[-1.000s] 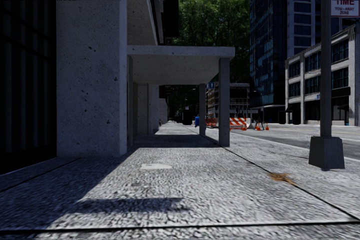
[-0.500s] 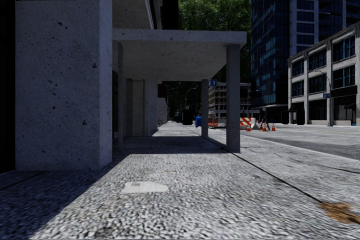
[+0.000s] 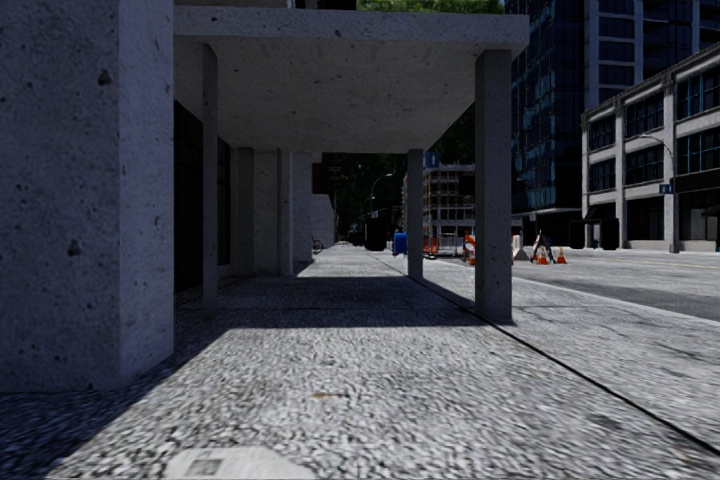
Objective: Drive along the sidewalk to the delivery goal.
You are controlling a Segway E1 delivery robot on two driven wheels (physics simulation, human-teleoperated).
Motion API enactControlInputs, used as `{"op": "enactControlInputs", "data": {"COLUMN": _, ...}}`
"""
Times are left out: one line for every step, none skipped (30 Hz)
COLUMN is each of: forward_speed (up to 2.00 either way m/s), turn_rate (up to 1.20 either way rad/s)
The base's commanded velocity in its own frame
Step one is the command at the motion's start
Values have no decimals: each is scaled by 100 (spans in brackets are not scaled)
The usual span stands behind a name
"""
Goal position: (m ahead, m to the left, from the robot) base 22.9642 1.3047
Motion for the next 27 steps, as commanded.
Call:
{"op": "enactControlInputs", "data": {"forward_speed": 200, "turn_rate": 0}}
{"op": "enactControlInputs", "data": {"forward_speed": 200, "turn_rate": 0}}
{"op": "enactControlInputs", "data": {"forward_speed": 200, "turn_rate": 0}}
{"op": "enactControlInputs", "data": {"forward_speed": 200, "turn_rate": 0}}
{"op": "enactControlInputs", "data": {"forward_speed": 200, "turn_rate": 0}}
{"op": "enactControlInputs", "data": {"forward_speed": 200, "turn_rate": 0}}
{"op": "enactControlInputs", "data": {"forward_speed": 200, "turn_rate": 0}}
{"op": "enactControlInputs", "data": {"forward_speed": 200, "turn_rate": 0}}
{"op": "enactControlInputs", "data": {"forward_speed": 200, "turn_rate": 0}}
{"op": "enactControlInputs", "data": {"forward_speed": 200, "turn_rate": 0}}
{"op": "enactControlInputs", "data": {"forward_speed": 200, "turn_rate": 0}}
{"op": "enactControlInputs", "data": {"forward_speed": 200, "turn_rate": 0}}
{"op": "enactControlInputs", "data": {"forward_speed": 200, "turn_rate": 0}}
{"op": "enactControlInputs", "data": {"forward_speed": 200, "turn_rate": 0}}
{"op": "enactControlInputs", "data": {"forward_speed": 200, "turn_rate": 0}}
{"op": "enactControlInputs", "data": {"forward_speed": 200, "turn_rate": 0}}
{"op": "enactControlInputs", "data": {"forward_speed": 200, "turn_rate": 0}}
{"op": "enactControlInputs", "data": {"forward_speed": 200, "turn_rate": 0}}
{"op": "enactControlInputs", "data": {"forward_speed": 200, "turn_rate": 0}}
{"op": "enactControlInputs", "data": {"forward_speed": 200, "turn_rate": 0}}
{"op": "enactControlInputs", "data": {"forward_speed": 200, "turn_rate": 0}}
{"op": "enactControlInputs", "data": {"forward_speed": 200, "turn_rate": 0}}
{"op": "enactControlInputs", "data": {"forward_speed": 200, "turn_rate": 0}}
{"op": "enactControlInputs", "data": {"forward_speed": 200, "turn_rate": 0}}
{"op": "enactControlInputs", "data": {"forward_speed": 200, "turn_rate": 0}}
{"op": "enactControlInputs", "data": {"forward_speed": 200, "turn_rate": 0}}
{"op": "enactControlInputs", "data": {"forward_speed": 200, "turn_rate": 0}}
